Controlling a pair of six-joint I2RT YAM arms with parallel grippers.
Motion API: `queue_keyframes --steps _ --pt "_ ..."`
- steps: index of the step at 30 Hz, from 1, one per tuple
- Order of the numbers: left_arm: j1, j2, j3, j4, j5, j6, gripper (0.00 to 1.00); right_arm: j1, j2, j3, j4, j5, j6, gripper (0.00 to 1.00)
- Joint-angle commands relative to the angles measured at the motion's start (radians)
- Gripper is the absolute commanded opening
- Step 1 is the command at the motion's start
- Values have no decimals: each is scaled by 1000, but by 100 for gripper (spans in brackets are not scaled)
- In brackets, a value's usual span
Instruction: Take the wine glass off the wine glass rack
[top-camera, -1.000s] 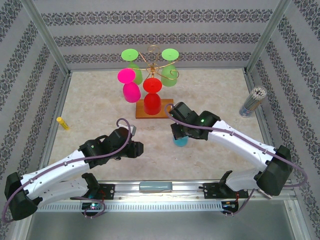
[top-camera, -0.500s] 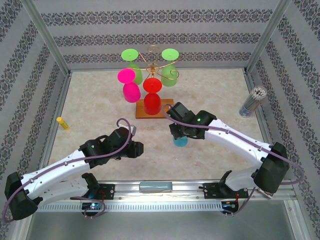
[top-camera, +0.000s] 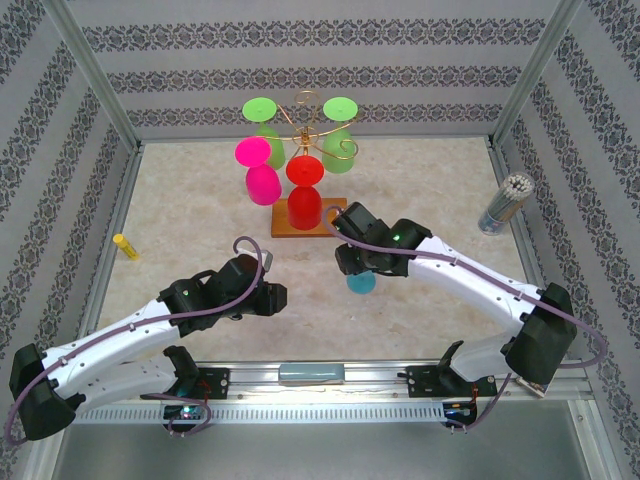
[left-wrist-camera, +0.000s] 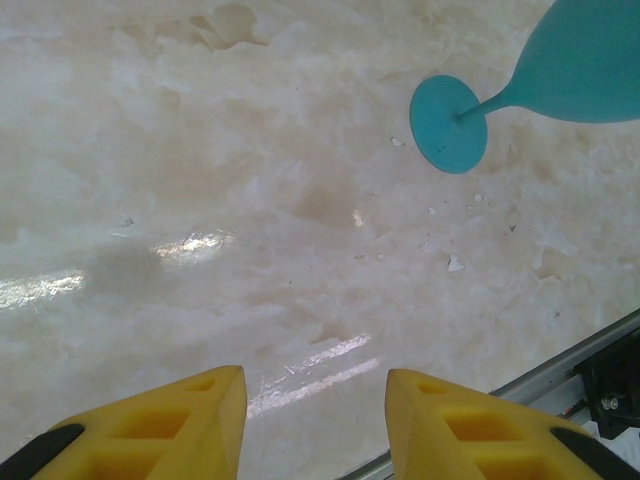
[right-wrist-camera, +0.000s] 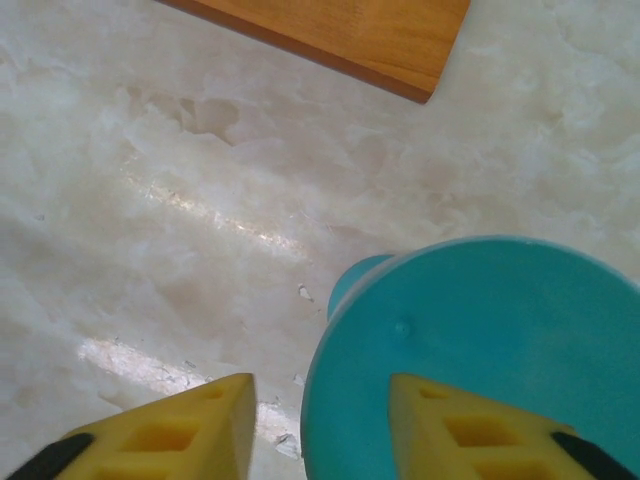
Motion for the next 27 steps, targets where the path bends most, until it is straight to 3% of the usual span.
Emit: queue_keyframes --steps 1,9,13,18,21,27 --pt "13 9 24 12 -5 34 42 6 -50 43 -21 10 8 44" --pt "13 20 101 -29 -22 55 44 3 -171 103 -80 -7 22 46" --pt "14 19 167 -88 -55 54 44 -10 -232 124 -77 -85 42 37" --pt "43 -13 265 -143 -72 50 44 -27 -250 180 -52 -178 61 36" --pt "108 -41 318 -173 -23 56 45 -30 -241 208 -14 -216 80 40" --pt "302 -38 421 -160 145 104 48 -56 -207 216 142 -326 126 40"
